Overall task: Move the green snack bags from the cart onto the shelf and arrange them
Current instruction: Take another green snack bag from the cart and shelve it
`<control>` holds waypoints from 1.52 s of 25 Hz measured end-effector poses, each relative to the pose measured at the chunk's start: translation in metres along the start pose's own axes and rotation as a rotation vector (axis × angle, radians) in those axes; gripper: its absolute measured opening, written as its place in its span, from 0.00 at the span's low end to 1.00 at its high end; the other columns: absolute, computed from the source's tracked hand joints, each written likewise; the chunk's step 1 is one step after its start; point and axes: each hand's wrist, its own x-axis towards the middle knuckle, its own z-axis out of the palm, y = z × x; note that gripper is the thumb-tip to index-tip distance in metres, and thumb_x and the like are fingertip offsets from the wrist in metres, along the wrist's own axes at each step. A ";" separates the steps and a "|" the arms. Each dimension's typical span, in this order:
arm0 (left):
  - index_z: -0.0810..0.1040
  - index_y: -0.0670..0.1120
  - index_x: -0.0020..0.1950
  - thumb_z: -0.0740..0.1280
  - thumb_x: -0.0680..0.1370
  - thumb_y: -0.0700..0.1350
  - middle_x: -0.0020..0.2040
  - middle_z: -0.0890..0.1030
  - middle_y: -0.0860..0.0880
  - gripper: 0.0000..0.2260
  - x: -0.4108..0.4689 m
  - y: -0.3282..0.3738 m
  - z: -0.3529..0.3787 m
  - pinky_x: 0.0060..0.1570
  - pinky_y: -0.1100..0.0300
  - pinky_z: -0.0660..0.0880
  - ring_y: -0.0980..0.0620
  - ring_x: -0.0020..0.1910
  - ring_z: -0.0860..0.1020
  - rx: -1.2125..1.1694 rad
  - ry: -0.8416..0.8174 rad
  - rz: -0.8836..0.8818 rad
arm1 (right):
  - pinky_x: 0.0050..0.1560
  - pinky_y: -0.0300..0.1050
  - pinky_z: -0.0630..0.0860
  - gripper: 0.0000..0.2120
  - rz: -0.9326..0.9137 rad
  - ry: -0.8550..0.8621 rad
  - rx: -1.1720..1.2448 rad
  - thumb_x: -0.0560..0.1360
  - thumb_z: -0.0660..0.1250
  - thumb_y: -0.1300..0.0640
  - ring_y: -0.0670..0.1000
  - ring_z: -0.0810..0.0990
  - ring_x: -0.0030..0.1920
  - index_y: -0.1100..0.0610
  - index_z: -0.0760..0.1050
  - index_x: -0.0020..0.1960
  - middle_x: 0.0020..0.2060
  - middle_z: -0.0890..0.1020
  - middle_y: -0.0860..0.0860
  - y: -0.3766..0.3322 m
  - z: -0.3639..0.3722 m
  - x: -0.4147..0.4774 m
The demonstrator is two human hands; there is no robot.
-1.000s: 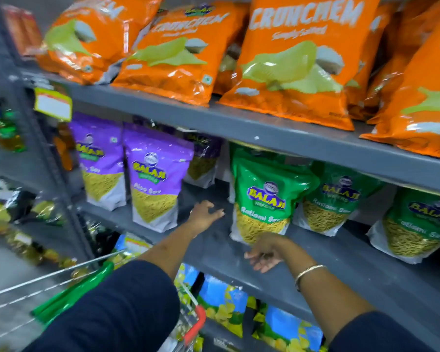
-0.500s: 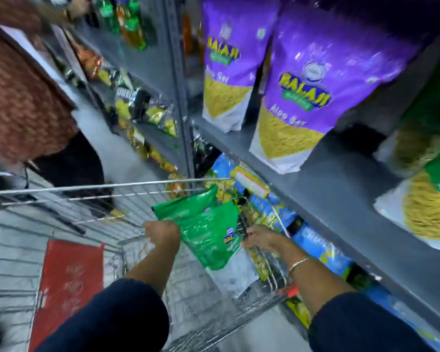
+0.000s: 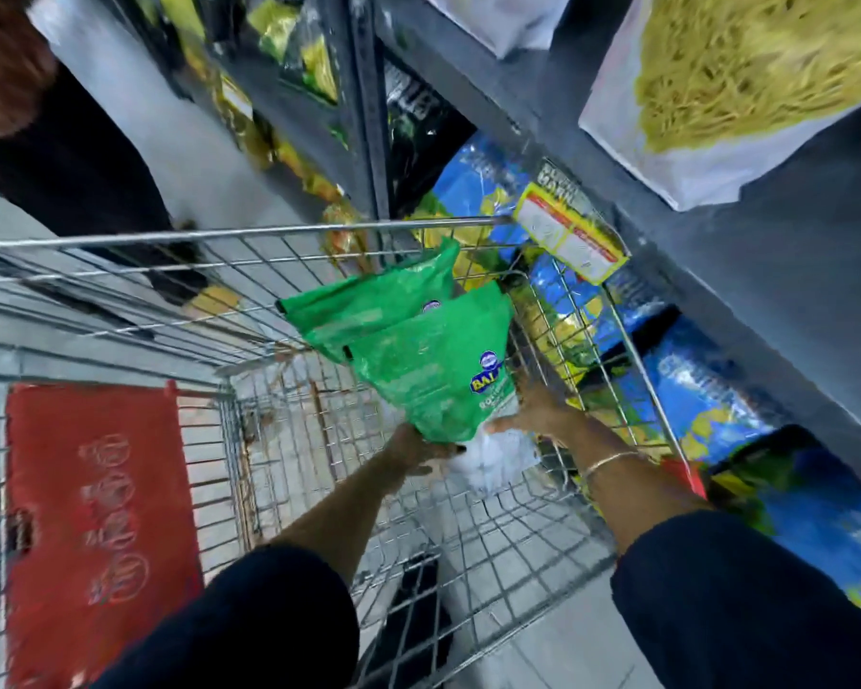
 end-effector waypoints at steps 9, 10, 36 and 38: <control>0.70 0.34 0.62 0.66 0.72 0.31 0.63 0.76 0.37 0.19 -0.039 0.048 -0.024 0.39 0.60 0.80 0.42 0.57 0.76 -0.016 0.018 0.108 | 0.51 0.35 0.69 0.31 -0.112 0.268 0.170 0.60 0.78 0.62 0.52 0.76 0.59 0.63 0.73 0.61 0.57 0.80 0.55 -0.028 -0.002 -0.061; 0.70 0.32 0.62 0.67 0.72 0.31 0.62 0.76 0.36 0.19 -0.050 0.058 -0.027 0.38 0.61 0.81 0.42 0.56 0.76 -0.022 0.028 0.119 | 0.50 0.35 0.68 0.31 -0.140 0.308 0.204 0.59 0.79 0.61 0.54 0.77 0.59 0.63 0.73 0.60 0.57 0.80 0.58 -0.035 -0.008 -0.075; 0.63 0.34 0.68 0.70 0.72 0.36 0.65 0.73 0.41 0.27 -0.243 0.260 0.400 0.61 0.53 0.74 0.45 0.59 0.76 0.477 -0.356 0.596 | 0.43 0.43 0.75 0.24 -0.137 1.233 0.539 0.60 0.79 0.56 0.52 0.81 0.42 0.61 0.78 0.52 0.46 0.85 0.58 0.182 -0.230 -0.460; 0.68 0.35 0.65 0.69 0.72 0.35 0.64 0.75 0.40 0.23 -0.236 0.264 0.414 0.62 0.53 0.73 0.46 0.57 0.76 0.522 -0.368 0.615 | 0.42 0.43 0.74 0.24 -0.114 1.251 0.550 0.60 0.79 0.57 0.53 0.81 0.41 0.61 0.77 0.53 0.47 0.85 0.59 0.191 -0.237 -0.455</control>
